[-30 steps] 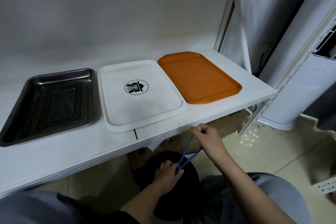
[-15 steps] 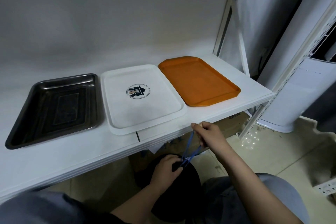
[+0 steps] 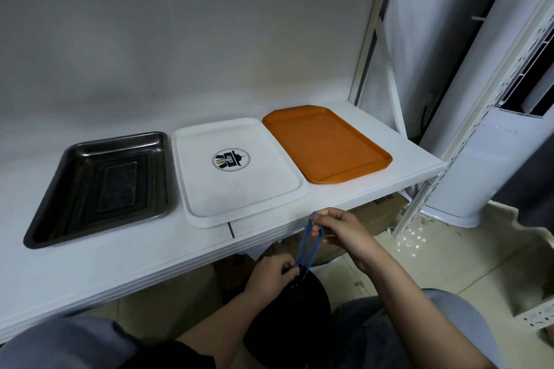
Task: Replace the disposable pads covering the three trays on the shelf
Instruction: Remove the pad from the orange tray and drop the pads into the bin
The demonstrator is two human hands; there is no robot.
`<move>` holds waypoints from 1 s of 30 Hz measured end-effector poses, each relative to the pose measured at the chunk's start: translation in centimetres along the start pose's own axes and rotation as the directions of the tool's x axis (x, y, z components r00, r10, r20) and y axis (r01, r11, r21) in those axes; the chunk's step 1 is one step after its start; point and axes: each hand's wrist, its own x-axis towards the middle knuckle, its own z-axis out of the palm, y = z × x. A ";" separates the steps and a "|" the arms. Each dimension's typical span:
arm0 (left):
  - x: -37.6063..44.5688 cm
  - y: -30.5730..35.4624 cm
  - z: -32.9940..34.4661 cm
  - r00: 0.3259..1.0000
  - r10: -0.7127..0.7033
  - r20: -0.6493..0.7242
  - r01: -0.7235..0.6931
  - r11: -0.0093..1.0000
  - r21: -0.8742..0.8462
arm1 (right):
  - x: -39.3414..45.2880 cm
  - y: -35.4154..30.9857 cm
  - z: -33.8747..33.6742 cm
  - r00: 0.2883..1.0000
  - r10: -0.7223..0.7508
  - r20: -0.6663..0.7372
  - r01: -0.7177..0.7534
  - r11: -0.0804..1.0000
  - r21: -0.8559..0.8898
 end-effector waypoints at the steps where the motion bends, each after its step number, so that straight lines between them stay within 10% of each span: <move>1: 0.0 0.0 -0.2 1.000 -0.015 0.010 0.015 1.000 -0.024 | -0.1 0.1 -0.1 1.000 -0.015 0.005 0.015 1.000 -0.016; 18: 0.5 -0.2 -0.5 0.981 -0.196 0.014 0.187 0.908 -0.376 | 1.8 2.2 -0.7 0.900 -0.300 -0.316 0.182 0.918 -0.353; 30: 0.8 0.7 0.8 0.965 -0.263 -0.018 0.201 0.777 -0.597 | 1.0 2.1 0.2 0.992 -0.074 -0.097 0.106 0.920 0.376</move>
